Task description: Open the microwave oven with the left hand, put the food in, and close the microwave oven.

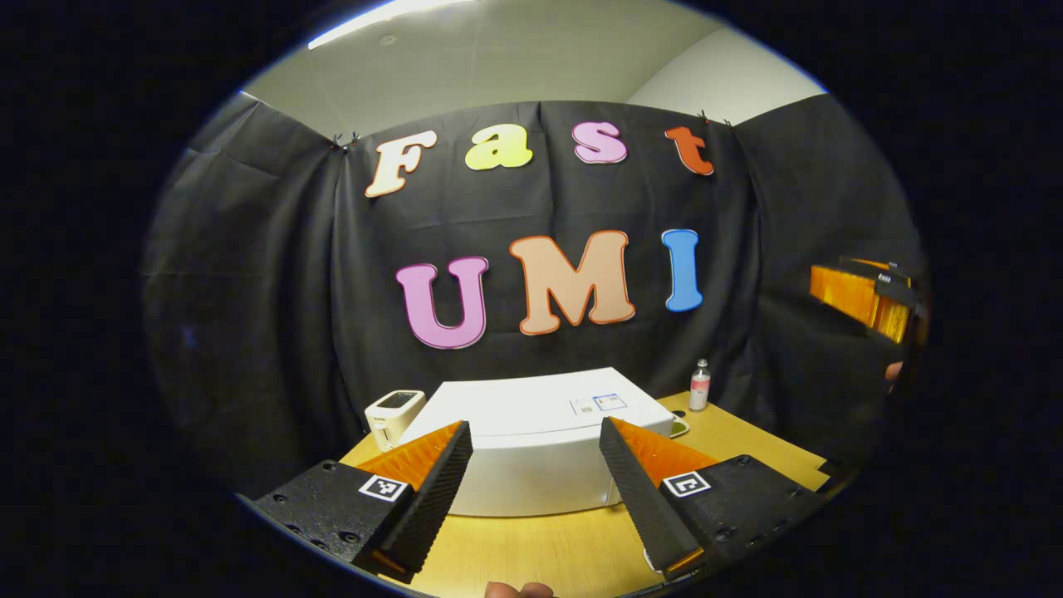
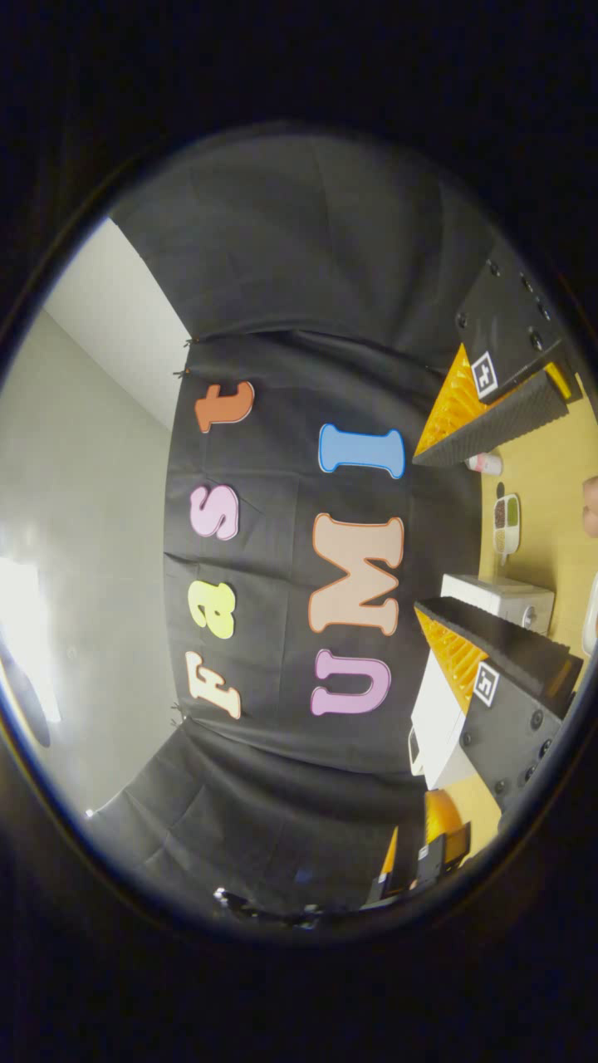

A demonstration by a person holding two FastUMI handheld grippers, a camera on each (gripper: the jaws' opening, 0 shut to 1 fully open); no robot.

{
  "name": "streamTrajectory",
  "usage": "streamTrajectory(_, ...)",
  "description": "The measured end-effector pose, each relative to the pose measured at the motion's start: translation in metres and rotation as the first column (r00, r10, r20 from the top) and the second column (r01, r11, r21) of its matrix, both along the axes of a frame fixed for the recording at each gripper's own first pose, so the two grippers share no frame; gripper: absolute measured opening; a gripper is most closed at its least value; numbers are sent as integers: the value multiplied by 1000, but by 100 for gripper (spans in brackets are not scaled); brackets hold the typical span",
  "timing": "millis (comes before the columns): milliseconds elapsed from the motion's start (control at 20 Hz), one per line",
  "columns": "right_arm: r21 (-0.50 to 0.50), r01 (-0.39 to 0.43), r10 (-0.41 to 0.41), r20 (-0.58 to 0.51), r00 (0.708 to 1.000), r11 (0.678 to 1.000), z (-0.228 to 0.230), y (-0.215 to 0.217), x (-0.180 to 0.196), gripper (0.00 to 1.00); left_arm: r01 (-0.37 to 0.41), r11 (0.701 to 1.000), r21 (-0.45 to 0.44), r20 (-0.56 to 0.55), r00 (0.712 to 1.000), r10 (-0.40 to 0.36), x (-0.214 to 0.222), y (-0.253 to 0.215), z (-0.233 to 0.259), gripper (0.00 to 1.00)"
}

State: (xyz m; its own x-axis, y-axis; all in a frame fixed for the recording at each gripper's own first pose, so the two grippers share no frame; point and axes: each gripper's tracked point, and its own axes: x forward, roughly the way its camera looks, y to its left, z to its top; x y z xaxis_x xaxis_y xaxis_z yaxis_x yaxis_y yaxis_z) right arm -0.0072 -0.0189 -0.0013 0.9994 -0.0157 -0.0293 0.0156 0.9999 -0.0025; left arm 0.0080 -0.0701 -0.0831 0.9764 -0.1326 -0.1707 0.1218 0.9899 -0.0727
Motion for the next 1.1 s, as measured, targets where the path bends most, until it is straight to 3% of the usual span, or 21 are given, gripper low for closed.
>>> streamTrajectory(250, -18, 20, -20, -10, 1000, 1000, 0, -10, -11, 96, 78, 996, -45, -67, 994, -81, 19, -38, -54, 96)
streamTrajectory(400, -43, 43, -44, -17, 999, 998, 2, -18, -20, 96, 120, 990, -74, -170, 977, -131, 26, -59, -107, 96)
streamTrajectory(650, -106, 88, -92, -33, 995, 990, 6, -37, -42, 96, 122, 990, -64, -290, 947, -136, 43, -81, -173, 97)
streamTrajectory(1100, -195, 158, -173, -64, 983, 968, 5, -70, -72, 96, 147, 989, 1, -331, 933, -138, 84, -120, -215, 97)
